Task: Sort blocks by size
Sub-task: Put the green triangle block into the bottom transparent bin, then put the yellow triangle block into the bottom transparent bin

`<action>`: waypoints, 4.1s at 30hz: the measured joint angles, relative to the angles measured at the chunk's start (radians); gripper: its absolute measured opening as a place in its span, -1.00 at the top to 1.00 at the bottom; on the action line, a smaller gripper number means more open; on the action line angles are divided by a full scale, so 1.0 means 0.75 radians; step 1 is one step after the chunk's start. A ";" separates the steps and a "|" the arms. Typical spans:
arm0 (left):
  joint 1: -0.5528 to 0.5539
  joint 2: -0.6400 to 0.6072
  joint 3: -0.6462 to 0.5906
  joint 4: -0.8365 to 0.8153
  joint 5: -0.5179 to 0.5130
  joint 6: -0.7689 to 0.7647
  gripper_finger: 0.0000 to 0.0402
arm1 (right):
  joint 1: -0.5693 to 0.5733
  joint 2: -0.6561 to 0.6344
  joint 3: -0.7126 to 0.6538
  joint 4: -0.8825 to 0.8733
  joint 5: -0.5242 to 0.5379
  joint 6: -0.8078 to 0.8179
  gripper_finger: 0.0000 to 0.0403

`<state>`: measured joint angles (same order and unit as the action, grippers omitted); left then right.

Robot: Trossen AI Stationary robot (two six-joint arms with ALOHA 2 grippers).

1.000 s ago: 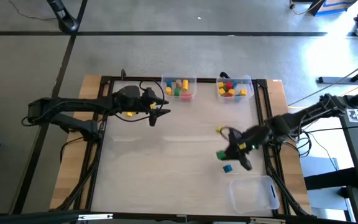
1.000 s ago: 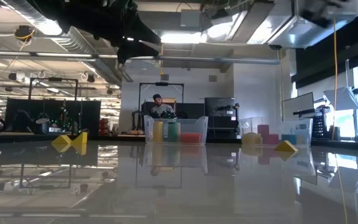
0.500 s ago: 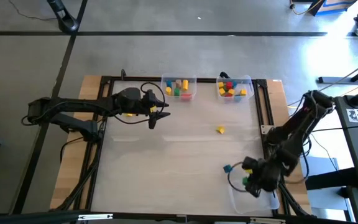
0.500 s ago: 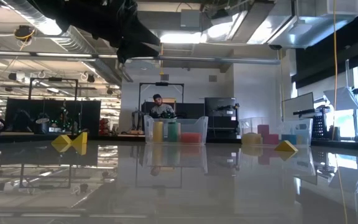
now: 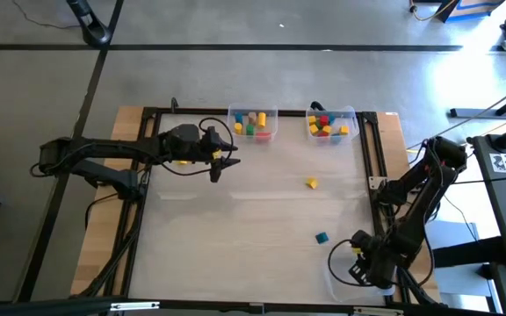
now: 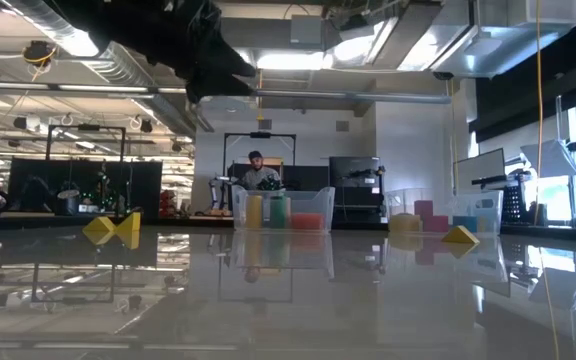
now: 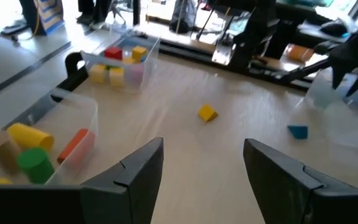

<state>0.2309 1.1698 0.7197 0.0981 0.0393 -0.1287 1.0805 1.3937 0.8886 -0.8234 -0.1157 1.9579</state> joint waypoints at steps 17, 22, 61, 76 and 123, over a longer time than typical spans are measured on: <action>0.167 0.000 0.000 -0.812 -0.311 -0.204 -0.41 | -0.001 -0.177 0.002 0.199 0.090 0.102 -0.32; 0.218 0.029 0.000 -0.954 -0.394 -0.189 -0.41 | -0.001 -0.205 0.002 0.195 0.316 0.018 -0.29; 0.438 0.444 0.003 -1.047 -0.261 0.498 0.40 | -0.001 -0.204 0.002 0.188 0.559 -0.144 -0.29; 0.144 0.077 0.113 -0.854 0.009 0.233 0.35 | -0.001 -0.268 0.046 0.339 0.702 -0.370 -0.29; -0.587 0.334 0.119 0.718 -0.028 0.733 0.33 | -1.093 0.218 -0.138 2.399 0.117 -2.135 -0.29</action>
<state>-0.2096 1.4205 0.8085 0.6363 0.0181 0.4213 0.2607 1.5570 0.7849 0.9760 -0.0277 0.3565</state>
